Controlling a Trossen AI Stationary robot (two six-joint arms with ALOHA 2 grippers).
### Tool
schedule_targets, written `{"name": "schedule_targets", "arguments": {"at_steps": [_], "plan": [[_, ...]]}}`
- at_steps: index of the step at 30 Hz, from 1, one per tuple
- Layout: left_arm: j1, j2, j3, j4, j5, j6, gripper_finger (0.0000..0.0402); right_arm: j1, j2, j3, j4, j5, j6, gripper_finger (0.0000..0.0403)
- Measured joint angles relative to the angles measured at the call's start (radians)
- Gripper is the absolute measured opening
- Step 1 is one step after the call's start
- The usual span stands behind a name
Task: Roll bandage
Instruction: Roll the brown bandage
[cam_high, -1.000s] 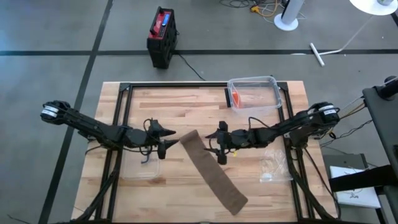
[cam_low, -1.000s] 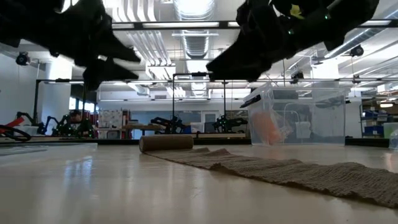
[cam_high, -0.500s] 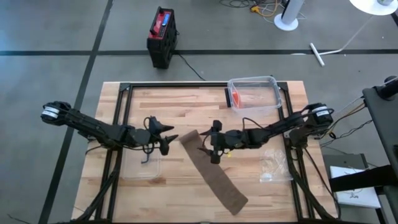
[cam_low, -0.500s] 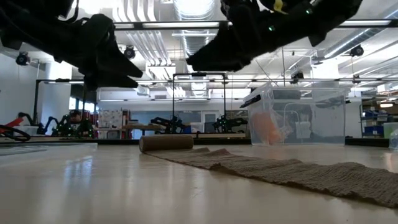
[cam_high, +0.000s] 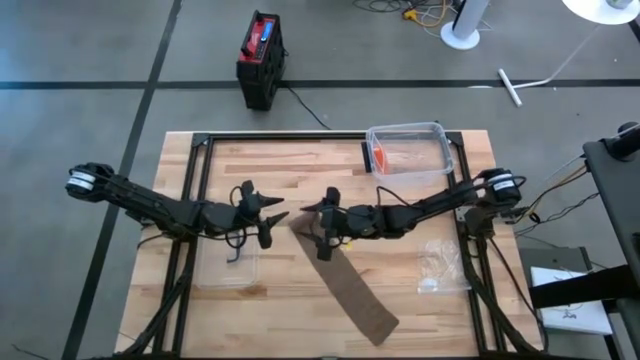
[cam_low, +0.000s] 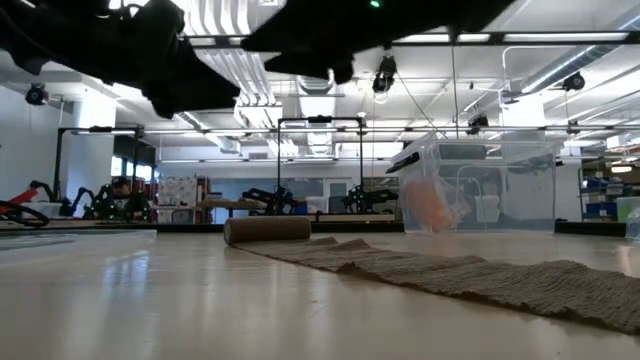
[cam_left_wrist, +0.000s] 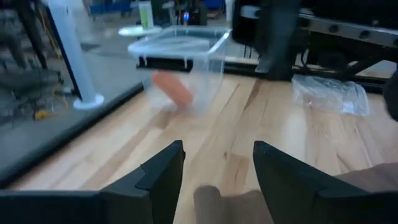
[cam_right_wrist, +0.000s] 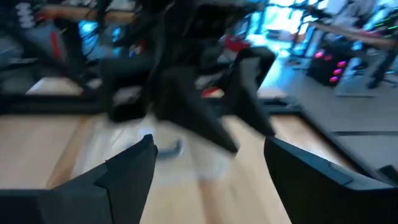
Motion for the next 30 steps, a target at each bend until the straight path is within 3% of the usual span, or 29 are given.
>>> {"name": "schedule_targets", "arguments": {"at_steps": [5, 15, 23, 30], "plan": [[0.0, -0.004, 0.0, 0.11, 0.056, 0.158, 0.0178, -0.004, 0.078, 0.151, 0.002, 0.019, -0.038, 0.0282], [0.0, -0.013, 0.0, 0.17, 0.116, 0.25, 0.0183, -0.013, 0.181, 0.364, -0.001, 0.016, -0.382, 0.027], [0.0, -0.004, 0.0, 0.178, 0.167, 0.245, 0.0171, -0.026, 0.18, 0.399, -0.018, -0.067, -0.646, 0.0283], [0.0, -0.002, 0.0, 0.18, 0.167, 0.245, 0.0155, -0.026, 0.173, 0.402, -0.031, -0.069, -0.699, 0.0295]]}}
